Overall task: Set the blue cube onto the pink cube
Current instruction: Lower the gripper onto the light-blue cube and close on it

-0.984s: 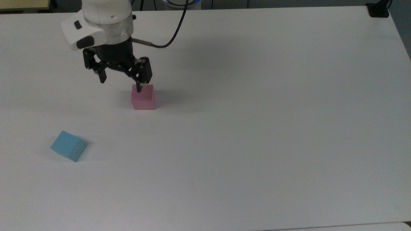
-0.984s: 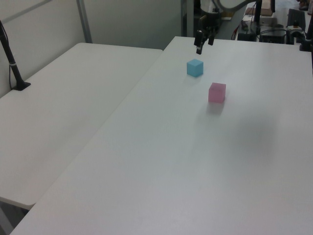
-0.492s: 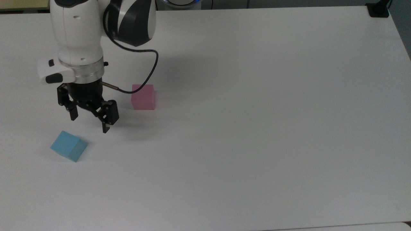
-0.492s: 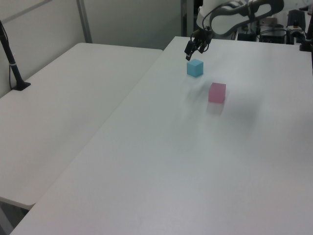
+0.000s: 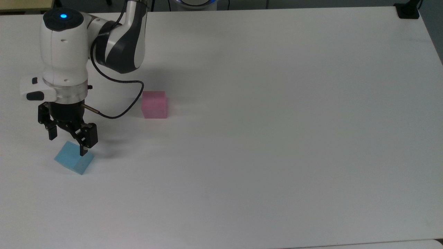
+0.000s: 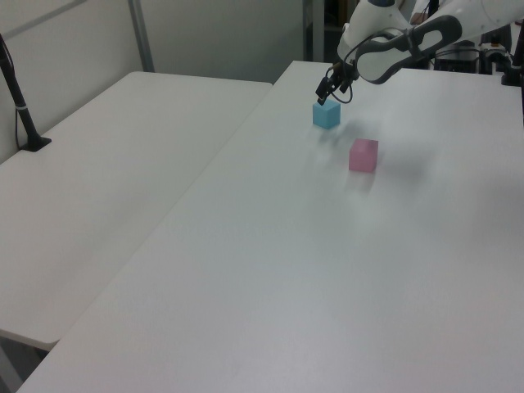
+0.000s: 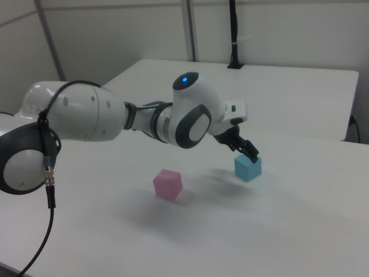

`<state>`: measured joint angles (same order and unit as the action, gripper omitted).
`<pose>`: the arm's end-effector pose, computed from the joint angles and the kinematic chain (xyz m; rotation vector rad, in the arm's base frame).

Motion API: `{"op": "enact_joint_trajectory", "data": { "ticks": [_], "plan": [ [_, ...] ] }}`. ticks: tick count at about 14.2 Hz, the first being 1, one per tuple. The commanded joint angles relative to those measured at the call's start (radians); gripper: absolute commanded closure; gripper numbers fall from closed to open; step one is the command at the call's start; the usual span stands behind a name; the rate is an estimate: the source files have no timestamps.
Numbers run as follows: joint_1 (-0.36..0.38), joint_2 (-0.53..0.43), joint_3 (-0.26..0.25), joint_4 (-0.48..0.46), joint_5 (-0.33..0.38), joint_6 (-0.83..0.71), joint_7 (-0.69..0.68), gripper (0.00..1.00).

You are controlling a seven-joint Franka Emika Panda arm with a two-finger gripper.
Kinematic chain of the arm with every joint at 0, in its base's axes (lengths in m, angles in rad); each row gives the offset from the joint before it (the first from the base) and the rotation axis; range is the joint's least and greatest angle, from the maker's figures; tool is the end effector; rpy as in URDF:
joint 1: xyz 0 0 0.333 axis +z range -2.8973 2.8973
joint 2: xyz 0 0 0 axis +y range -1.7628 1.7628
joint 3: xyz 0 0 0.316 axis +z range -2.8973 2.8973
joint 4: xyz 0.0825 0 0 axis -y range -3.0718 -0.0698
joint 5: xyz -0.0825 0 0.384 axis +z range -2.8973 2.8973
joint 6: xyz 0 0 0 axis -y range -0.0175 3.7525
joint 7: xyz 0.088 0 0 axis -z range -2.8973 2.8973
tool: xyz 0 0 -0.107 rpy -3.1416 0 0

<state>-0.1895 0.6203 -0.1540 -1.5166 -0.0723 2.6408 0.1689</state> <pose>0.7122 -0.2278 0.3585 2.8191 -0.5807 0.7296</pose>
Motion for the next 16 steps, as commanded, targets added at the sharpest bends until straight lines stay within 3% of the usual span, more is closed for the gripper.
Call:
{"op": "enact_joint_trajectory", "data": {
  "ticks": [1,10,11,12,13,14,16],
  "plan": [
    [0.004,0.025,-0.007,0.018,-0.012,0.027,0.007,0.0],
    [0.007,0.073,-0.006,0.015,-0.012,0.105,0.014,0.0],
    [0.008,0.073,-0.004,0.015,-0.014,0.105,0.014,0.04],
    [0.008,0.075,-0.004,0.015,-0.015,0.107,0.008,0.2],
    [0.008,0.075,-0.004,0.015,-0.017,0.107,0.003,0.55],
    [0.008,0.075,-0.004,0.015,-0.017,0.107,0.001,0.75],
    [0.008,0.065,-0.004,0.016,-0.014,0.107,-0.008,0.97]
  ]
}}
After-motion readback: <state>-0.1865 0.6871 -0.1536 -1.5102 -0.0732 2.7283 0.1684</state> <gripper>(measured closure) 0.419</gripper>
